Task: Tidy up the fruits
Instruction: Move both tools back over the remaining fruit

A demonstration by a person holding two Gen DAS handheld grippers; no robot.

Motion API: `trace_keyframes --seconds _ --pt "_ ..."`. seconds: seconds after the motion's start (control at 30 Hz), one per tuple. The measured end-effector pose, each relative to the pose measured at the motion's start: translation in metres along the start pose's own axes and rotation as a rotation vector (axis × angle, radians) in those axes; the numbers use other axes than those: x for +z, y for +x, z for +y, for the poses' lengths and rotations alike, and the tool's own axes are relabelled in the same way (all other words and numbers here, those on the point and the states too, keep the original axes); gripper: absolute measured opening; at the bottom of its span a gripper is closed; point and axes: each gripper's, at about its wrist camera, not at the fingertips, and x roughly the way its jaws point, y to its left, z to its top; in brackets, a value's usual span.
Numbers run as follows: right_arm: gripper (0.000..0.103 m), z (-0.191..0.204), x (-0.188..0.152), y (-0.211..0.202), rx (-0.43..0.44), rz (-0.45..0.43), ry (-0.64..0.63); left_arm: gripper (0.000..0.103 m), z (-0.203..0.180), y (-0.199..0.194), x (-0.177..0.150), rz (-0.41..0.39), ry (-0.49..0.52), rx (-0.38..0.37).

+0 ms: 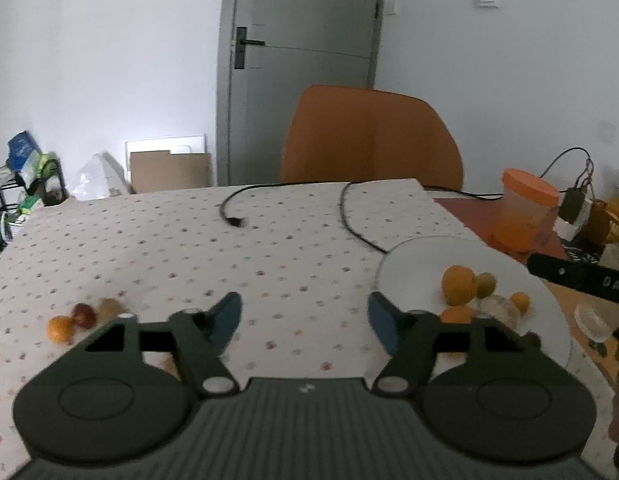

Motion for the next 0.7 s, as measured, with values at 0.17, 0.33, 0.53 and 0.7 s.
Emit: trace_keyframes --seconds 0.17,0.33,0.53,0.7 --pt "0.064 0.023 0.003 -0.008 0.047 -0.005 -0.031 0.081 0.022 -0.010 -0.003 0.001 -0.021 0.053" --pt "0.080 0.045 0.005 -0.014 0.055 -0.006 -0.061 0.085 0.041 -0.022 -0.003 0.001 -0.052 0.073" --pt "0.084 0.069 0.003 -0.018 0.077 0.007 -0.080 0.088 0.059 -0.036 -0.006 -0.006 -0.069 0.078" --pt "0.091 0.094 0.004 -0.020 0.096 0.017 -0.117 0.088 0.077 -0.051 -0.007 -0.026 -0.078 0.087"
